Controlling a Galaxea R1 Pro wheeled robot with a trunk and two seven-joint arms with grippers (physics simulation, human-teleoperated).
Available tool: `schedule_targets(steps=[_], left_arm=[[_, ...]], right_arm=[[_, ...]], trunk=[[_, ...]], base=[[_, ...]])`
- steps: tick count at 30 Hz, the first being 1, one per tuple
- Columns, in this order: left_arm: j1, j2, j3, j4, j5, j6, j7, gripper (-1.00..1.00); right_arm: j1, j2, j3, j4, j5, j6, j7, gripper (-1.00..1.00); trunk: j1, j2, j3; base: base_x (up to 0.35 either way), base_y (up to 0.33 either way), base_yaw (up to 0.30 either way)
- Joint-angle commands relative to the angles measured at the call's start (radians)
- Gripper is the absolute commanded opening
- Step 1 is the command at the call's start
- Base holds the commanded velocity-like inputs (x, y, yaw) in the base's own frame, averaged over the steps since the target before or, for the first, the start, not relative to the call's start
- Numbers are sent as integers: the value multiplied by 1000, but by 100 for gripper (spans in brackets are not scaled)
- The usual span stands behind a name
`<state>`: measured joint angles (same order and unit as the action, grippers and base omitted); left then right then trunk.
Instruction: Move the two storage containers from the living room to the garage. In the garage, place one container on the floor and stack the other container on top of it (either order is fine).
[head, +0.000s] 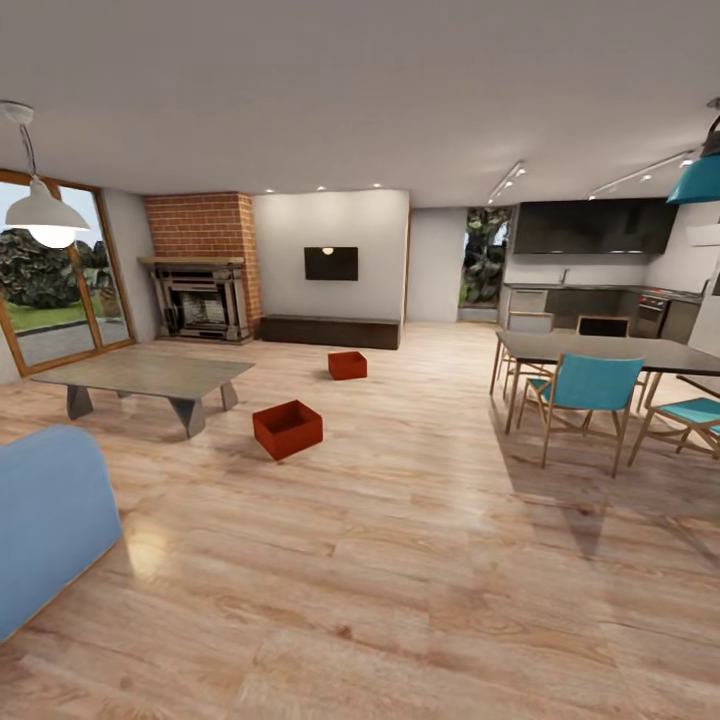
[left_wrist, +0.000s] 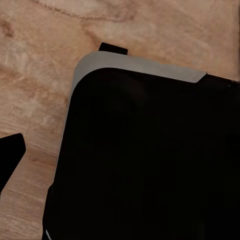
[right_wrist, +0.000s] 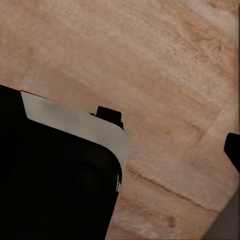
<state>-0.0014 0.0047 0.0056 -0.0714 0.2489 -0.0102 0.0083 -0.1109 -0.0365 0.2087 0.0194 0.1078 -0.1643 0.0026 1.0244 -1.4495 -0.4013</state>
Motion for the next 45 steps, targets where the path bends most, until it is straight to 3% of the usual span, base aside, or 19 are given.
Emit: schedule_targets(steps=[1, 45], left_arm=[[0, 0, 0, -1, 4, -2, 1, 100], [0, 0, 1, 1, 6, -4, 1, 100]], right_arm=[[-1, 0, -2, 2, 10, -4, 0, 100], [-1, 1, -2, 2, 12, -1, 1, 100]], trunk=[[1, 0, -1], [1, 0, -1]], base=[[324, 0, 0], [324, 0, 0]])
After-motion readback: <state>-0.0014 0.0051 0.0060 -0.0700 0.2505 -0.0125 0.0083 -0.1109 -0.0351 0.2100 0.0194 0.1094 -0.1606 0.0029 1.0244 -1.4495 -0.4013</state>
